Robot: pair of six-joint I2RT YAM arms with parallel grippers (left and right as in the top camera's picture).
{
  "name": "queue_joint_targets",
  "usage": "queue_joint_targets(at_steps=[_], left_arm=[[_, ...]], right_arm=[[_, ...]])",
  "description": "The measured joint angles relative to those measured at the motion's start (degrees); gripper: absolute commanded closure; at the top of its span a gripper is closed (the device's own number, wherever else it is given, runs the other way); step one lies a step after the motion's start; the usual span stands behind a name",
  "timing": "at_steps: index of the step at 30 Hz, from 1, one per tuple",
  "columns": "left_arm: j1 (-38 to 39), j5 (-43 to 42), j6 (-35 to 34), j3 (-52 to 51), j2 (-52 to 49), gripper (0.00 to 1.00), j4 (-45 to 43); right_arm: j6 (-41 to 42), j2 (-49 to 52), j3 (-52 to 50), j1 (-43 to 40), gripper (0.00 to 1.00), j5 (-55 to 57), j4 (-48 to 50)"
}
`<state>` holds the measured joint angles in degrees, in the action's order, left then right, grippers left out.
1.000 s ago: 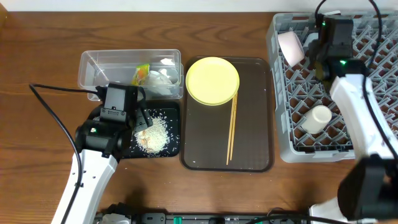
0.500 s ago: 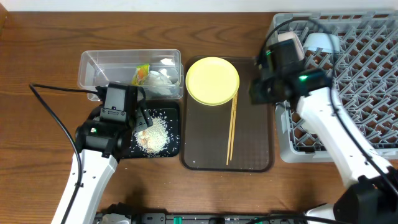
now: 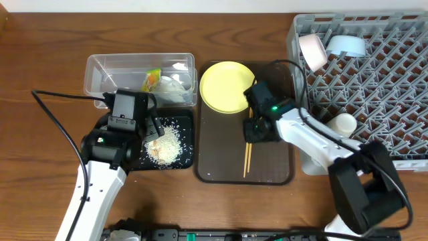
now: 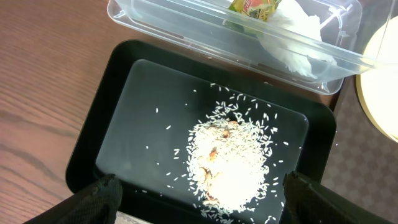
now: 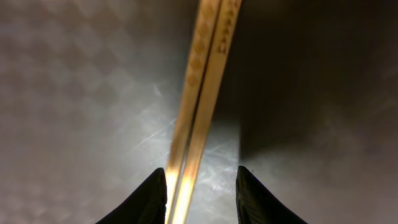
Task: Sort waste into correct bins and load items into the dishwasher rack
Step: 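Move the right gripper to the chopsticks and pinch one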
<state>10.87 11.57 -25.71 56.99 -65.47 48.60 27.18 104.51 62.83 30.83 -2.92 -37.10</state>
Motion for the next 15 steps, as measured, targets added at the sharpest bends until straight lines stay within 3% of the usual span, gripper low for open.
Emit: queue_joint_targets(at_steps=[15], left_arm=[[0.0, 0.0, 0.0, 0.0, 0.0, 0.14, 0.0]], right_arm=[[3.82, 1.51, 0.0, 0.09, 0.62, 4.26, 0.15]])
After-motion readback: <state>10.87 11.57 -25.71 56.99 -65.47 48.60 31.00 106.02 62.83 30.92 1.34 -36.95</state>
